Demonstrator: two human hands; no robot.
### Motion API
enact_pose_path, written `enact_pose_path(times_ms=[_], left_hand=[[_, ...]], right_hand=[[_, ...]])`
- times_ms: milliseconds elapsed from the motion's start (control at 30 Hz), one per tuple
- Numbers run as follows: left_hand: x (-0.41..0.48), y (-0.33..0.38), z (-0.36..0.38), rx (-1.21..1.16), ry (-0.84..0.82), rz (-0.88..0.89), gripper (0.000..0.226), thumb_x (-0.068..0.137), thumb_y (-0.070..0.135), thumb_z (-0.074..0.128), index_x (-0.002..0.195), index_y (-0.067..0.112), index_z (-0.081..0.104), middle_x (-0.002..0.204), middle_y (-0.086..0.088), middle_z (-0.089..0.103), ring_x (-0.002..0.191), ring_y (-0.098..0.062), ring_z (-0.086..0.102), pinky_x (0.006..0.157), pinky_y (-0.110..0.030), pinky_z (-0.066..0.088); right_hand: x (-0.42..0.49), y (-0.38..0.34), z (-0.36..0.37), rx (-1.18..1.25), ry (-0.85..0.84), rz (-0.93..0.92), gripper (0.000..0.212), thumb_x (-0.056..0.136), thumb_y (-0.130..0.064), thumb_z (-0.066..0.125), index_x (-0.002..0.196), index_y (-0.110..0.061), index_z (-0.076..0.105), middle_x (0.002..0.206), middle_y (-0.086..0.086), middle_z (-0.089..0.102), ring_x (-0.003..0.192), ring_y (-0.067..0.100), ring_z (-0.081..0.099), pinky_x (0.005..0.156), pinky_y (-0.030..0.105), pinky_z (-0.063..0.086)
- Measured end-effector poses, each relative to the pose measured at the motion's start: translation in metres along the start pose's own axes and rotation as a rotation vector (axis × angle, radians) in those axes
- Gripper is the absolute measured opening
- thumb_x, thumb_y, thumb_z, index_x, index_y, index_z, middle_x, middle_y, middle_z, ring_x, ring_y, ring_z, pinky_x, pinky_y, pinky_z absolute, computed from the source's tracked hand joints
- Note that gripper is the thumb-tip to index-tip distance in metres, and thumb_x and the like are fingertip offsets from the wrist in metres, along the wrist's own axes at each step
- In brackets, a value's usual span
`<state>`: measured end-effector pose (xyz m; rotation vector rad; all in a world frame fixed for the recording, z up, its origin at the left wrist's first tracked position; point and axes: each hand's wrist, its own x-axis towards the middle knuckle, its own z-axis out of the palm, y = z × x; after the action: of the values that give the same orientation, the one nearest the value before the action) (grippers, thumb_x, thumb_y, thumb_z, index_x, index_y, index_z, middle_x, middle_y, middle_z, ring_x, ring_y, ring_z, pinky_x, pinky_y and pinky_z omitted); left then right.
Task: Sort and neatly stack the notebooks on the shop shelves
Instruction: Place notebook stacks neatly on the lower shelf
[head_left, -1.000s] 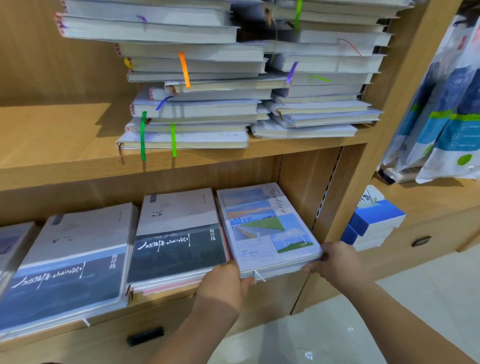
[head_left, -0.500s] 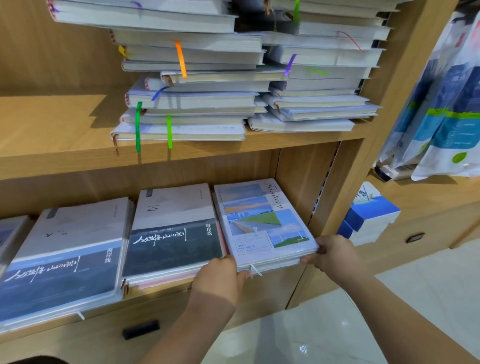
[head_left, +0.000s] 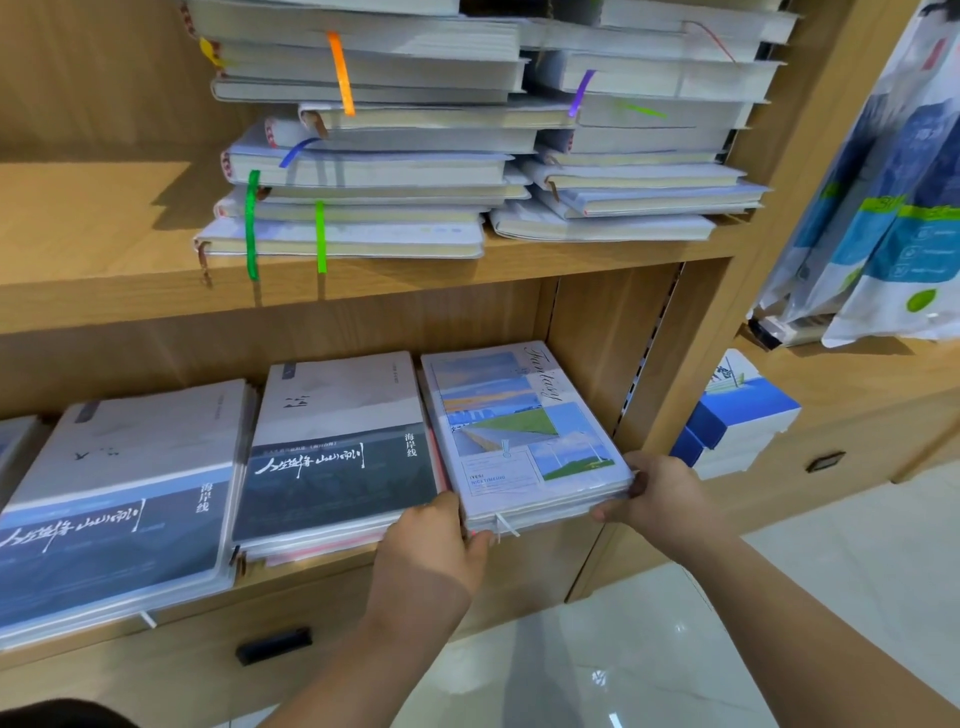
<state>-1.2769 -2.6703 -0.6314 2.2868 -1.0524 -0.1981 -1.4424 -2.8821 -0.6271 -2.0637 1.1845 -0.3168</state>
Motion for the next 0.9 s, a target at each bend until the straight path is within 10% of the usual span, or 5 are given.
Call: enact_pose_path(times_ms=[300,600,900], left_hand=[[-0.005,0.004,0.008,-0.171,0.026,-0.039,0.036,0.098,0.050,0.060,0.075,0.024,0.048,0.058,0.005,0.056,0.061,-0.019,0.054,0.056,-0.032,0.034],[-0.004,0.008,0.007,-0.143,0.053,-0.058,0.030,0.099,0.047,0.060,0.090,0.018,0.055,0.078,0.001,0.070,0.076,-0.024,0.065,0.064,-0.035,0.047],[-0.002,-0.006,0.006,-0.066,0.034,0.015,0.022,0.089,0.044,0.071,0.095,0.024,0.065,0.078,0.009,0.069,0.075,-0.014,0.065,0.068,-0.033,0.054]], right_hand=[[-0.009,-0.001,-0.007,0.139,-0.060,-0.080,0.036,0.082,-0.042,0.083,0.112,-0.027,0.070,0.076,-0.021,0.071,0.068,-0.005,0.064,0.057,0.012,0.046],[-0.006,-0.002,-0.004,0.089,-0.020,-0.053,0.044,0.085,-0.040,0.081,0.120,-0.017,0.067,0.094,-0.004,0.071,0.085,0.018,0.068,0.078,0.040,0.061],[-0.001,0.005,0.008,0.047,0.006,0.006,0.052,0.072,-0.024,0.093,0.114,-0.026,0.065,0.096,-0.015,0.067,0.091,0.007,0.063,0.070,0.023,0.051]])
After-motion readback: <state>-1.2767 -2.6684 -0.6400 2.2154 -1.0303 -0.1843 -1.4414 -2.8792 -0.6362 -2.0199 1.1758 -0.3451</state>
